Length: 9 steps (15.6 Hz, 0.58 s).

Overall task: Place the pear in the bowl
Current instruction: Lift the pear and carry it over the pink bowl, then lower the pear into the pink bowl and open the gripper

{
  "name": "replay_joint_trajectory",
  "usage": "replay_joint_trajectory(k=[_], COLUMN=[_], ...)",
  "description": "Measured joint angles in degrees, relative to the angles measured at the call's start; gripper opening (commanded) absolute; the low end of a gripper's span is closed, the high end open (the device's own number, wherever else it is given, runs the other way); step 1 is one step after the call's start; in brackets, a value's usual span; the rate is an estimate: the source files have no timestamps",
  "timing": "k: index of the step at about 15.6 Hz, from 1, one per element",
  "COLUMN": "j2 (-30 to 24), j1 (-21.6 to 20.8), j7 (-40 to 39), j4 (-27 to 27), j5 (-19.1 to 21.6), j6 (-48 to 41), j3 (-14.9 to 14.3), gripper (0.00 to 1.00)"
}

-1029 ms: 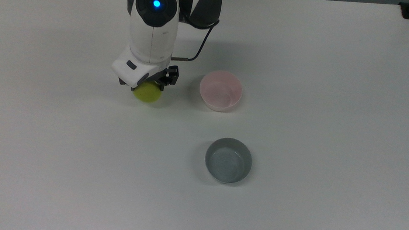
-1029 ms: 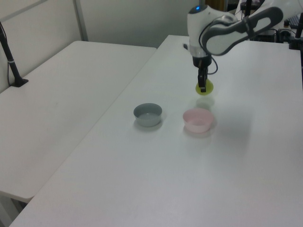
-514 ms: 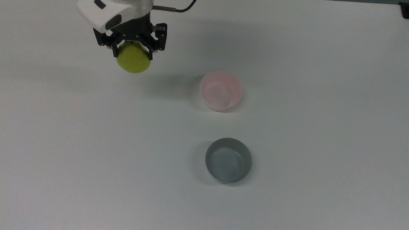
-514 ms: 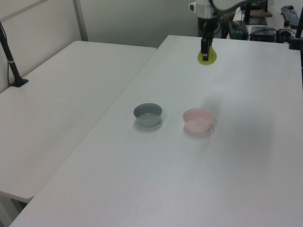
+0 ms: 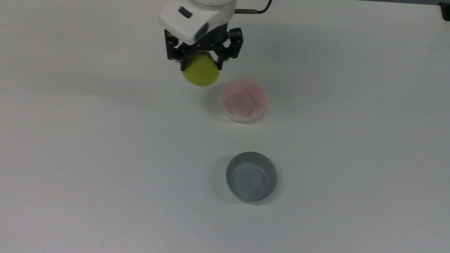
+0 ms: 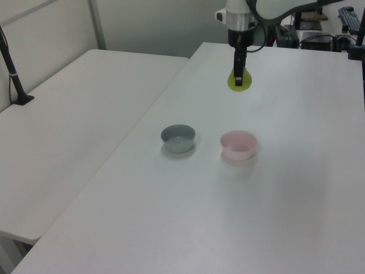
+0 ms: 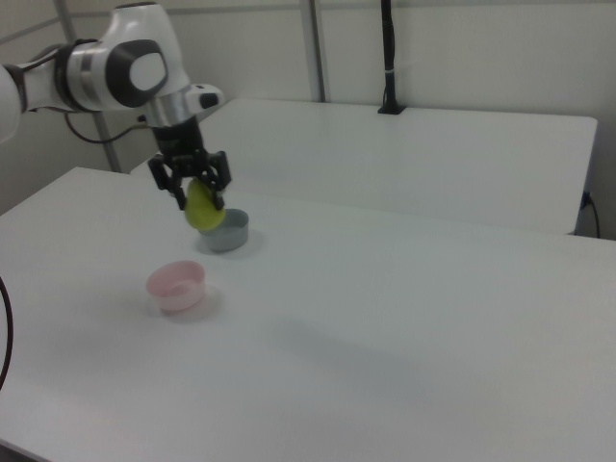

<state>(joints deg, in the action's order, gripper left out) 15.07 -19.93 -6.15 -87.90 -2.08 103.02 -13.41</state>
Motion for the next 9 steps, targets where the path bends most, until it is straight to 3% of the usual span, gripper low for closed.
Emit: replay_joint_trajectory(k=[4,9], j2=[0.16,1.36], j1=[-4.85,-5.72], j7=[2.81,4.64], j4=[-0.12,-4.03], j5=[0.88,1.00], j6=[0.03,5.15], j3=[0.24,3.09], gripper=[0.28,0.28])
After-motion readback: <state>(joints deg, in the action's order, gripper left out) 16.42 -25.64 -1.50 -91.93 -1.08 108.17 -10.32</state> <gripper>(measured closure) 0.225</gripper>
